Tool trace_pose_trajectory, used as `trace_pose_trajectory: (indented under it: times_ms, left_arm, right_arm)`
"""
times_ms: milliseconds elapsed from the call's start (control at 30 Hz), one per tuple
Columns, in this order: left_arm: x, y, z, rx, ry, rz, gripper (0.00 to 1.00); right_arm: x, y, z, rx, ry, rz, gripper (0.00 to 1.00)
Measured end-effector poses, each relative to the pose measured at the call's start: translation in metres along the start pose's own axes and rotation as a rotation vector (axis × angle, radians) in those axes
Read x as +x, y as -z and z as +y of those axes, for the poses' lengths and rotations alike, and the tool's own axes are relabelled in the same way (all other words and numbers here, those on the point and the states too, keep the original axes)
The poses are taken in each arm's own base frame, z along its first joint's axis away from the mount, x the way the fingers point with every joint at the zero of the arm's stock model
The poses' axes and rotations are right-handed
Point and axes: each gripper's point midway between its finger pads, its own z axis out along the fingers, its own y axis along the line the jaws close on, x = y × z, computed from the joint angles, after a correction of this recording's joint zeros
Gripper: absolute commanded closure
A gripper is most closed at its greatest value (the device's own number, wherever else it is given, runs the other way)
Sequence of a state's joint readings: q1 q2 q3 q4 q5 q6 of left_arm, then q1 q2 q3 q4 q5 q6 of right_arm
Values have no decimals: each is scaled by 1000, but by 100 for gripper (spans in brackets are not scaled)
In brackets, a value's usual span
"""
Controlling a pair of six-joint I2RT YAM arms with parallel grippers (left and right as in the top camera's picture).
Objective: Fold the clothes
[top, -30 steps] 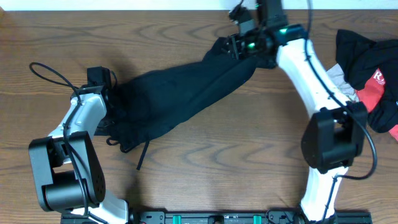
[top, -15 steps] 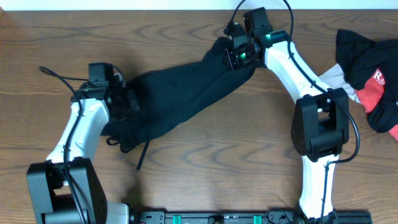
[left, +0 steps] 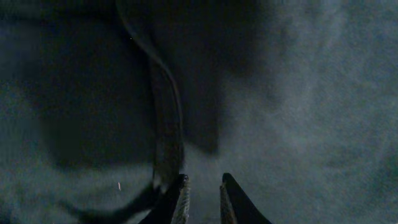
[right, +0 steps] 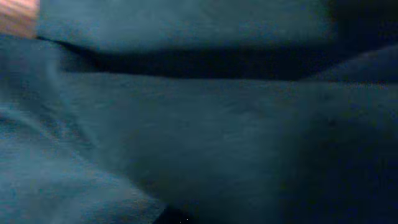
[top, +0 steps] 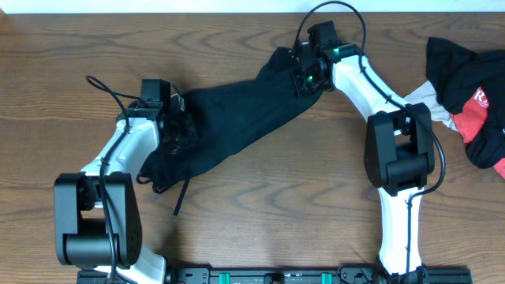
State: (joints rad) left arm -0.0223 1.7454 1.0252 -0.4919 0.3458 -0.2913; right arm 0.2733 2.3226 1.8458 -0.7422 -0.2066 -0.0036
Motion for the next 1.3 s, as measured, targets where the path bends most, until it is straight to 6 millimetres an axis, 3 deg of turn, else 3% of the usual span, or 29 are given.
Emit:
trace_pose_trajectory:
  times_ms: [333, 567, 900, 1133, 1300]
  left_arm:
    - [-4, -22, 4, 8, 3, 10, 81]
    - [-5, -24, 2, 18, 1, 13, 81]
    - [-28, -28, -6, 55, -36, -75, 81]
    - [-42, -33, -10, 71, -57, -128, 81]
    - [-56, -38, -17, 95, -80, -186, 82]
  right_arm:
    - [-7, -8, -26, 76, -15, -31, 98]
    - [2, -9, -30, 79, -48, 12, 99]
    - [37, 3, -43, 120, -169, 161, 99]
    - [87, 22, -47, 214, -355, 360, 99]
    - [109, 29, -45, 276, -466, 440, 99]
